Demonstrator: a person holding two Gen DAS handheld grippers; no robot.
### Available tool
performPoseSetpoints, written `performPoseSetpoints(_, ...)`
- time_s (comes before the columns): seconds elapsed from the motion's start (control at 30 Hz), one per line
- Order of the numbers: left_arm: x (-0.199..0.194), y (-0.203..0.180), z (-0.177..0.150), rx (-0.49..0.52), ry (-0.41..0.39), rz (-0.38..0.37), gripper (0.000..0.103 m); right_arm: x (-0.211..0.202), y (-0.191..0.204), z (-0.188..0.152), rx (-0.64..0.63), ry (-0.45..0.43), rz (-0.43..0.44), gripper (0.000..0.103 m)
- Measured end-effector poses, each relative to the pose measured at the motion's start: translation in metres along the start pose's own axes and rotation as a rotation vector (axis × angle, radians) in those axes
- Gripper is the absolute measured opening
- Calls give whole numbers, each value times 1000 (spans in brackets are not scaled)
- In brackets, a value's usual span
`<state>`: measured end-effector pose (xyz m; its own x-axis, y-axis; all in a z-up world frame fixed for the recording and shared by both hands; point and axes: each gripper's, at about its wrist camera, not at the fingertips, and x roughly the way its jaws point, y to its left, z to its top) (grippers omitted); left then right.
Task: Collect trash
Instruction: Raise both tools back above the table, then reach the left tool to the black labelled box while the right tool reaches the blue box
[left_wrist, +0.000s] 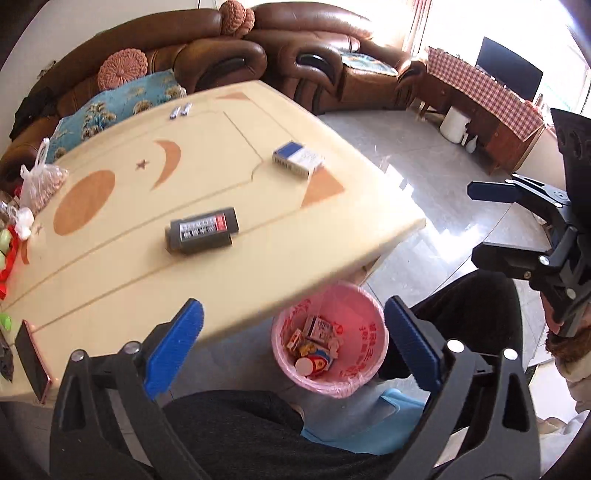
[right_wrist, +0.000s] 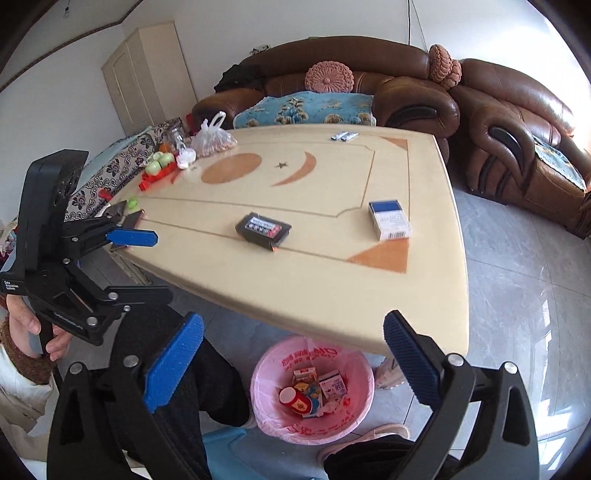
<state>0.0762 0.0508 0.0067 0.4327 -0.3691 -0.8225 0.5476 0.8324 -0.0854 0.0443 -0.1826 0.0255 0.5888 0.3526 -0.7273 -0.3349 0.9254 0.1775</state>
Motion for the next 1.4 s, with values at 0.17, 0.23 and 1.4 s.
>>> performPoseSetpoints(0.17,-31,27,36,3,10,29,96,-28,4,53,-37,-47,-20,96)
performPoseSetpoints(0.23,-35,40,44,-23,37,16,96,-32,5,70,-46,-65,-8,96)
performPoseSetpoints(1.4,74,51,101,418,223,111,96,85,-60,151,-67,90,-68,96)
